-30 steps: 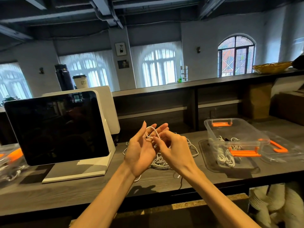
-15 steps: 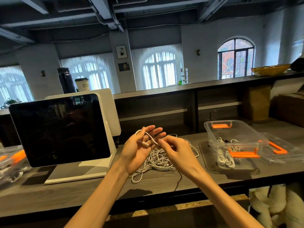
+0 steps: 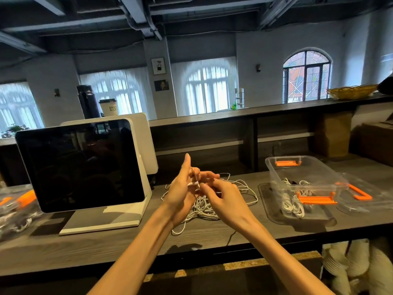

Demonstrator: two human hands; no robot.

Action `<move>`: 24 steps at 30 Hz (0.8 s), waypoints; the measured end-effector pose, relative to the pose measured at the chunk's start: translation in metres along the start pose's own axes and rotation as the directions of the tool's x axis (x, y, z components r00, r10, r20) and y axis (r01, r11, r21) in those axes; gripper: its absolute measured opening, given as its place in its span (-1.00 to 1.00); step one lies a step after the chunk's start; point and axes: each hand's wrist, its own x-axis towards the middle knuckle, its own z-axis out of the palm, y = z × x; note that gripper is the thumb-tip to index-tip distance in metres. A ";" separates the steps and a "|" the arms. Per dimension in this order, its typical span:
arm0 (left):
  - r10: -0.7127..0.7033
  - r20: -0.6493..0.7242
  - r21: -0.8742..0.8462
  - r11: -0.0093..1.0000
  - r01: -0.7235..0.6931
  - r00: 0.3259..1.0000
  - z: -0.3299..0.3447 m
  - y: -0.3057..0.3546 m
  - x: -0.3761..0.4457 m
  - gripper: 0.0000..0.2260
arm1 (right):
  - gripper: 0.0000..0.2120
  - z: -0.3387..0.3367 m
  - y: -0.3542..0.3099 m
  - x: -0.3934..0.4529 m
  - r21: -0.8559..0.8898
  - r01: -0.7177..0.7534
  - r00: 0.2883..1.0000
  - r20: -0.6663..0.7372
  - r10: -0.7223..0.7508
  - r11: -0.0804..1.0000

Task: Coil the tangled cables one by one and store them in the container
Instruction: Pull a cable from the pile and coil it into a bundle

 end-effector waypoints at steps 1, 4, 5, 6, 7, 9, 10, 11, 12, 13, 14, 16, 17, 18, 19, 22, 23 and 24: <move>0.012 -0.008 0.015 1.000 -0.012 1.000 0.000 0.000 0.000 -0.51 | -0.78 -0.001 -0.001 0.000 0.020 -0.011 1.000 0.007 0.011 1.000; -0.004 -0.025 0.013 1.000 0.004 1.000 -0.001 -0.001 -0.001 -0.50 | -0.80 -0.002 -0.006 -0.001 0.176 -0.083 0.996 0.052 0.074 0.981; -0.009 -0.016 0.005 1.000 0.009 1.000 0.000 -0.001 -0.002 -0.48 | -0.76 -0.002 -0.008 -0.001 0.238 -0.114 0.993 0.067 0.100 0.965; -0.011 -0.006 0.001 1.000 0.011 1.000 0.002 -0.002 -0.003 -0.44 | -0.74 0.000 -0.008 0.000 0.287 -0.148 0.988 0.077 0.131 0.947; -0.015 -0.006 0.001 1.000 0.016 1.000 0.004 -0.003 -0.004 -0.41 | -0.76 0.000 -0.010 0.000 0.321 -0.175 0.984 0.082 0.156 0.931; -0.020 -0.039 0.015 1.000 0.021 0.999 0.007 -0.006 -0.003 -0.47 | -0.79 0.003 -0.010 0.001 0.339 -0.199 0.980 0.079 0.182 0.920; -0.019 -0.067 0.029 0.999 0.021 0.998 0.007 -0.007 -0.001 -0.54 | -0.78 0.004 -0.009 0.001 0.319 -0.192 0.981 0.073 0.178 0.928; -0.016 -0.088 0.046 0.999 0.020 0.996 0.006 -0.008 0.000 -0.59 | -0.77 0.005 -0.007 0.001 0.281 -0.177 0.984 0.067 0.165 0.943; -0.009 -0.098 0.059 0.998 0.015 0.995 0.005 -0.008 0.002 -0.63 | -0.76 0.005 -0.007 0.000 0.239 -0.156 0.987 0.065 0.145 0.958; 0.003 -0.098 0.069 0.998 0.003 0.995 0.004 -0.008 0.002 -0.64 | -0.75 0.004 -0.006 -0.001 0.184 -0.121 0.992 0.063 0.111 0.975; 0.018 -0.091 0.066 0.998 -0.012 0.996 0.003 -0.008 0.003 -0.64 | -0.74 0.004 -0.007 -0.002 0.136 -0.070 0.996 0.061 0.062 0.988; 0.014 -0.080 0.041 0.999 -0.011 0.997 0.003 -0.007 0.001 -0.63 | -0.81 0.005 -0.006 -0.004 0.068 0.038 0.995 0.090 -0.044 0.997; 0.004 -0.074 0.026 1.000 -0.002 0.997 0.004 -0.006 0.000 -0.63 | -0.83 0.005 -0.005 -0.005 0.054 0.071 0.989 0.130 -0.077 0.996; -0.007 -0.071 0.001 1.000 0.007 0.997 0.003 -0.007 0.000 -0.64 | -0.82 0.006 -0.005 -0.006 0.043 0.086 0.979 0.181 -0.093 0.995; -0.023 -0.070 -0.030 0.999 0.021 0.997 0.003 -0.007 0.000 -0.65 | -0.78 0.008 -0.004 -0.007 0.014 0.094 0.969 0.227 -0.095 0.995; -0.040 -0.081 -0.100 0.994 0.032 0.996 0.002 -0.012 0.003 -0.56 | -0.63 0.015 -0.001 -0.009 -0.142 0.155 0.965 0.234 -0.119 0.978; -0.036 -0.080 -0.132 0.991 0.025 0.996 0.004 -0.013 0.003 -0.55 | -0.59 0.017 0.000 -0.008 -0.181 0.163 0.971 0.206 -0.125 0.970; -0.031 -0.076 -0.154 0.988 0.019 0.997 0.004 -0.014 0.004 -0.56 | -0.55 0.018 -0.001 -0.008 -0.195 0.156 0.977 0.176 -0.122 0.968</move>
